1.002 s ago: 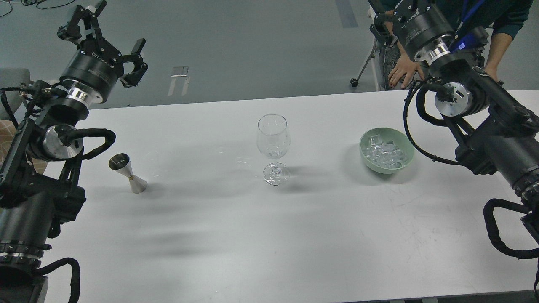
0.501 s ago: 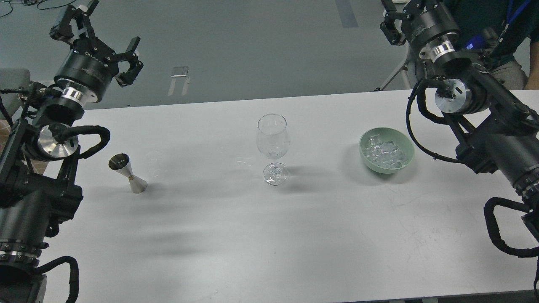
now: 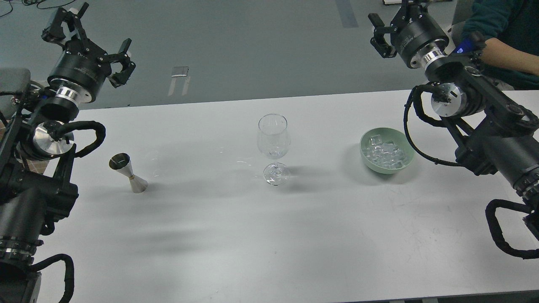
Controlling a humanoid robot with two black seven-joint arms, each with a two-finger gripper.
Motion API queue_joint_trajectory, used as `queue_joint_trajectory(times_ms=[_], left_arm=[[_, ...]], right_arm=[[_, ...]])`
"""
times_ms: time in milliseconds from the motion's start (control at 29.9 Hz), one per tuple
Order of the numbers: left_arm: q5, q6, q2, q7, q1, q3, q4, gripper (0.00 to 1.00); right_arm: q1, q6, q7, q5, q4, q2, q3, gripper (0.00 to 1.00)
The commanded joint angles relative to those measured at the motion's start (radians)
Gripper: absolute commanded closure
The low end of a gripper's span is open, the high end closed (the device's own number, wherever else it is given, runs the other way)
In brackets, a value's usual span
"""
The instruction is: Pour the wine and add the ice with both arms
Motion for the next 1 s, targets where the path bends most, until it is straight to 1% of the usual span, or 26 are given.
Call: queue_joint_trajectory(times_ms=[0,67,100,167,234,301,334,401,468,635,835,969], left_arm=[[0.000,-0.002,0.003,0.002,0.004,0.006,0.000,0.02],[0.000,-0.004,0.003,0.002,0.005,0.009,0.000,0.02],[0.000,-0.010,0.003,0.002,0.007,0.011,-0.001,0.02],[0.000,-0.021,0.000,0.002,0.007,0.011,-0.001,0.02],[0.000,-0.022,-0.003,0.002,0.007,0.011,-0.003,0.02],[0.000,-0.022,-0.005,0.002,0.004,0.011,-0.003,0.02],[0.000,-0.022,-0.005,0.002,0.004,0.011,-0.003,0.02],[0.001,-0.018,-0.003,0.001,-0.001,0.011,-0.003,0.01],[0.003,-0.019,-0.003,0.001,-0.001,0.011,-0.003,0.01],[0.003,-0.019,-0.003,0.004,0.004,0.012,-0.004,0.01],[0.003,-0.013,-0.011,0.028,0.011,0.012,-0.015,0.01],[0.001,-0.019,-0.011,0.025,0.013,0.011,-0.021,0.01]], right_arm=[[0.000,0.088,0.004,-0.001,0.003,-0.075,-0.013,0.00],[0.003,0.130,0.004,-0.001,-0.001,-0.086,-0.013,0.00],[0.007,0.167,0.004,-0.001,-0.002,-0.091,-0.015,0.00],[0.009,0.196,0.004,-0.001,-0.005,-0.101,-0.015,0.00],[0.009,0.202,0.006,-0.001,-0.005,-0.109,-0.013,0.00],[0.007,0.205,0.018,-0.002,-0.007,-0.114,-0.015,0.00],[0.006,0.205,0.026,-0.002,-0.007,-0.115,-0.015,0.00],[0.006,0.207,0.068,-0.002,-0.013,-0.118,-0.015,0.00],[0.003,0.207,0.099,-0.002,-0.013,-0.118,-0.015,0.00],[0.001,0.207,0.108,-0.019,-0.013,-0.117,-0.015,0.00],[-0.003,0.207,0.119,-0.031,-0.011,-0.112,-0.015,0.00],[-0.005,0.207,0.119,-0.031,-0.010,-0.108,-0.015,0.00]])
